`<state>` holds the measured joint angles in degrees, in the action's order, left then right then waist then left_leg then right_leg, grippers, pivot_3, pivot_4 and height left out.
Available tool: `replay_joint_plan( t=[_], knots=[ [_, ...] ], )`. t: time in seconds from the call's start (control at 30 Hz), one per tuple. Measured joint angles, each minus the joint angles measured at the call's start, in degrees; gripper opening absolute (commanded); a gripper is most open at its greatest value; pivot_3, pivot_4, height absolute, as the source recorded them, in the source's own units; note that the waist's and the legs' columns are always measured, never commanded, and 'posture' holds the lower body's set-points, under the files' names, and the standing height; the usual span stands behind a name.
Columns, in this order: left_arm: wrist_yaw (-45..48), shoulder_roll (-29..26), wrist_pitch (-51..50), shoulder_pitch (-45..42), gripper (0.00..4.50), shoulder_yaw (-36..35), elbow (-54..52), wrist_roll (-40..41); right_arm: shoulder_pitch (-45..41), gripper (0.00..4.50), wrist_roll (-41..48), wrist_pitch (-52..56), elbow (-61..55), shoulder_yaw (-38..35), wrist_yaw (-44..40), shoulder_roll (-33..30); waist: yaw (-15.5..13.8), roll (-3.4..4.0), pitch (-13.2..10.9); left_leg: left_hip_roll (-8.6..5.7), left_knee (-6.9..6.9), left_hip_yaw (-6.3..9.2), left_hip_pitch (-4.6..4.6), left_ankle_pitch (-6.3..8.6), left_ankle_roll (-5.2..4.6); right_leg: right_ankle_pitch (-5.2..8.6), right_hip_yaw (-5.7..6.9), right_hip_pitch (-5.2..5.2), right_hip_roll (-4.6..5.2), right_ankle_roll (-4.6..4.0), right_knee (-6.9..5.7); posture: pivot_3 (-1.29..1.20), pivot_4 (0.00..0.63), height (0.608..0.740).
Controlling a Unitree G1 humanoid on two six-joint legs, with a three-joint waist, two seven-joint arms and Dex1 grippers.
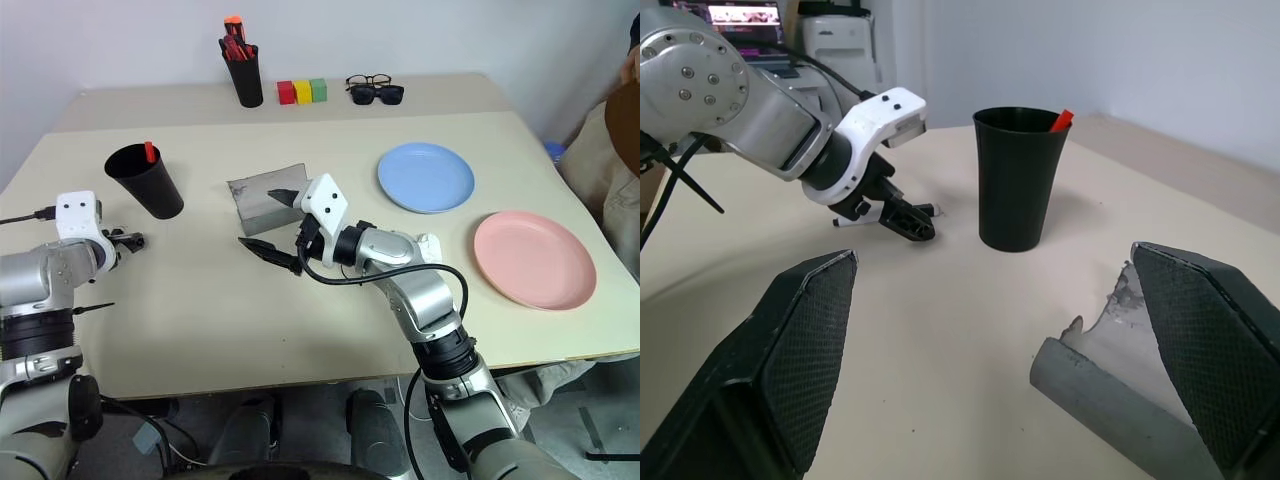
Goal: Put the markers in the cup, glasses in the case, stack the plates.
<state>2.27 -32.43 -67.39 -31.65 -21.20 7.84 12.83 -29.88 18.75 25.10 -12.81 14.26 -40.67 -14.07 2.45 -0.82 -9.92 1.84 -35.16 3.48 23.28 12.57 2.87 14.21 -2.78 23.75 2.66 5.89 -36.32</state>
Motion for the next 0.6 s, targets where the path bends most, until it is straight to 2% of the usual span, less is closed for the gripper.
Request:
replay_joint_plan(
  t=[0.07,0.17,0.3,0.4,0.6],
  knots=[
    [0.1,0.0,0.6,-0.9,3.56,0.0,1.7,0.0,0.4,4.5,0.0,0.0,0.0,0.1,0.2,0.1,-0.1,0.0,0.0,-0.01,-0.02,-0.01,0.0,0.0,0.0,0.0,0.0,-0.02,0.02,0.0,0.0,0.0,0.15,0.74],
    [0.0,0.0,1.2,-1.8,2.16,0.0,3.4,0.0,0.7,4.5,0.0,0.0,-0.1,0.1,0.7,0.0,0.1,-0.01,0.0,0.0,-0.01,-0.02,-0.03,0.0,0.01,0.0,-0.01,-0.02,0.02,0.0,0.0,0.0,0.15,0.74],
    [-2.0,0.9,2.9,-1.8,0.07,-0.7,4.2,-0.7,1.0,4.5,0.0,0.0,-0.3,0.0,1.1,-0.2,0.3,0.0,0.0,0.02,0.03,-0.02,-0.08,0.0,0.0,0.01,-0.03,0.01,-0.02,-0.03,-0.06,0.0,0.15,0.74],
    [-5.7,2.3,6.6,-1.4,0.07,-3.8,4.9,-1.4,1.0,4.5,0.0,0.0,-0.5,0.1,1.1,-0.4,0.1,-0.01,0.0,0.02,0.01,-0.02,-0.04,0.0,0.01,0.01,-0.03,0.02,0.01,-0.03,-0.04,0.0,0.15,0.74],
    [-13.6,3.1,30.7,-0.2,0.07,-9.1,-0.1,-4.9,1.0,4.5,0.0,0.0,-0.5,0.0,0.9,-0.5,-0.6,-0.13,0.0,0.0,0.02,-0.03,0.13,-0.1,0.19,-0.01,-0.02,0.14,0.08,-0.03,-0.01,0.0,0.15,0.74]
  ],
)
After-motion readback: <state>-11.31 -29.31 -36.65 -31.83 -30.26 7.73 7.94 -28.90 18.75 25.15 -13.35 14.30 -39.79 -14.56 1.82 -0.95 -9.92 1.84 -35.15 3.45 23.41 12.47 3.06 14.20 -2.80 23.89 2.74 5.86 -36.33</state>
